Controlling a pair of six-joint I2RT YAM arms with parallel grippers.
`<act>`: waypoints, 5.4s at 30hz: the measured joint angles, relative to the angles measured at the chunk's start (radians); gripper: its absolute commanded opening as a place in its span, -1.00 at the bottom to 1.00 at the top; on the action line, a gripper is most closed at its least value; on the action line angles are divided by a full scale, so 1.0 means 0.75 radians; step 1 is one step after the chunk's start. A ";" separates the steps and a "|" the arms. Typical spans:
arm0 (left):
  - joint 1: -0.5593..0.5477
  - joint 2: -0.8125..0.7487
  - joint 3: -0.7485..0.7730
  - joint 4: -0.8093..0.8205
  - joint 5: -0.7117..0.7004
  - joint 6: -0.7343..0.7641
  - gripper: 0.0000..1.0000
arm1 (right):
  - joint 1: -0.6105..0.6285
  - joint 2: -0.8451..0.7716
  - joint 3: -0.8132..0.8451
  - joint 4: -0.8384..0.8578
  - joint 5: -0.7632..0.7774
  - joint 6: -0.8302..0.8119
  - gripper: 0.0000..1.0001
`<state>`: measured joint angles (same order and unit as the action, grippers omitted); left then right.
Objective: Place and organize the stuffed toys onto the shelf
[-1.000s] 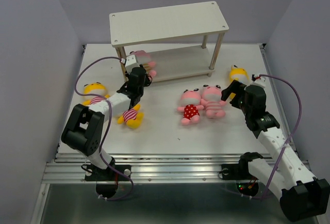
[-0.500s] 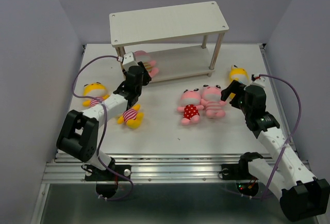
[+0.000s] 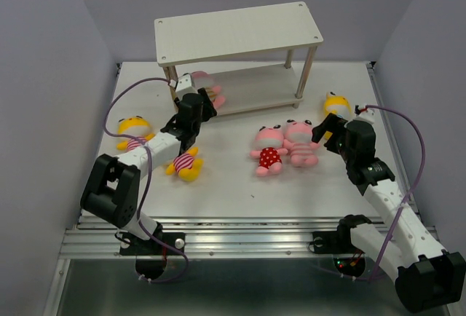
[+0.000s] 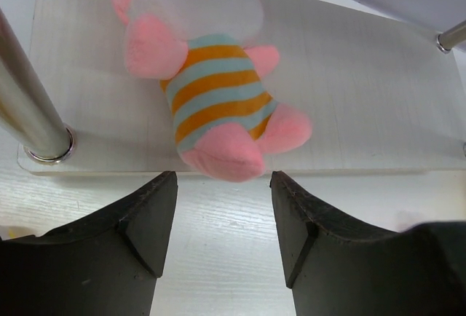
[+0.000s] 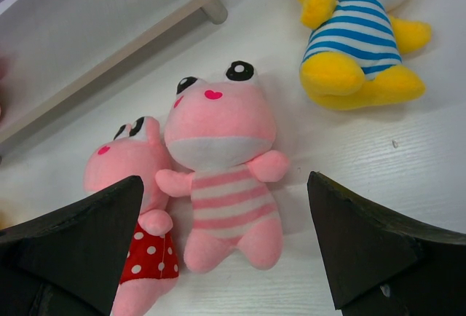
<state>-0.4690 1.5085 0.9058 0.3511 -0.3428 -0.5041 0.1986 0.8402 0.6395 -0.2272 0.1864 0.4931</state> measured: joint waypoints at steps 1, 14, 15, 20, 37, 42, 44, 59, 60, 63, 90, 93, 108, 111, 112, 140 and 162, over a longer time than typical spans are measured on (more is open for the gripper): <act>0.000 0.004 0.000 0.002 0.007 0.006 0.23 | 0.000 0.000 0.000 0.000 -0.001 0.000 1.00; 0.000 0.094 0.043 -0.026 0.022 0.049 -0.14 | 0.000 0.000 0.000 0.005 0.000 -0.003 1.00; 0.000 0.094 0.043 -0.026 0.017 0.052 -0.15 | 0.000 0.001 0.000 0.005 0.000 -0.004 1.00; 0.007 0.103 0.087 -0.055 -0.015 0.060 -0.38 | 0.000 0.007 -0.001 0.005 0.000 -0.005 1.00; 0.070 0.087 0.085 -0.066 -0.035 0.068 -1.00 | 0.000 0.007 -0.001 0.005 0.000 -0.005 1.00; 0.075 0.049 0.050 -0.056 -0.019 0.068 -1.00 | 0.000 0.007 -0.002 0.005 0.000 -0.005 1.00; 0.076 0.038 0.040 -0.052 -0.007 0.067 -1.00 | 0.000 0.007 -0.002 0.005 0.000 -0.005 1.00; 0.077 0.022 -0.011 -0.038 0.018 0.054 -0.91 | 0.000 0.007 -0.002 0.005 -0.001 -0.005 1.00; 0.077 0.021 -0.011 -0.038 0.018 0.052 -0.79 | 0.000 0.007 -0.002 0.005 -0.001 -0.005 1.00; 0.077 0.016 -0.011 -0.038 0.019 0.042 -0.28 | 0.000 0.007 -0.002 0.005 -0.001 -0.005 1.00; -0.062 -0.764 -0.224 -0.490 0.161 -0.166 0.98 | 0.421 0.062 0.064 -0.043 -0.317 -0.198 1.00; -0.064 -0.922 -0.269 -0.635 0.137 -0.218 0.98 | 0.585 0.181 0.124 -0.082 -0.284 -0.210 1.00; -0.064 -1.204 -0.329 -0.968 0.015 -0.423 0.97 | 0.723 0.409 0.143 -0.194 -0.010 -0.076 0.83; -0.064 -1.202 -0.336 -0.968 0.013 -0.427 0.98 | 0.723 0.440 0.143 -0.179 -0.004 -0.065 0.49; -0.064 -1.201 -0.342 -0.968 0.013 -0.428 0.98 | 0.723 0.452 0.143 -0.171 -0.004 -0.060 0.38; -0.064 -1.241 -0.392 -0.943 -0.020 -0.458 0.98 | 0.723 0.529 0.143 -0.165 -0.069 -0.033 -0.99; -0.064 -1.283 -0.392 -0.944 -0.060 -0.472 0.98 | 0.723 0.472 0.374 0.093 -0.103 -0.201 -0.99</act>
<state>-0.5171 0.5465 0.6117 -0.3569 -0.3878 -0.8577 0.7410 1.1942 0.9199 -0.1574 0.1089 0.3420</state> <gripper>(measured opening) 0.986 0.035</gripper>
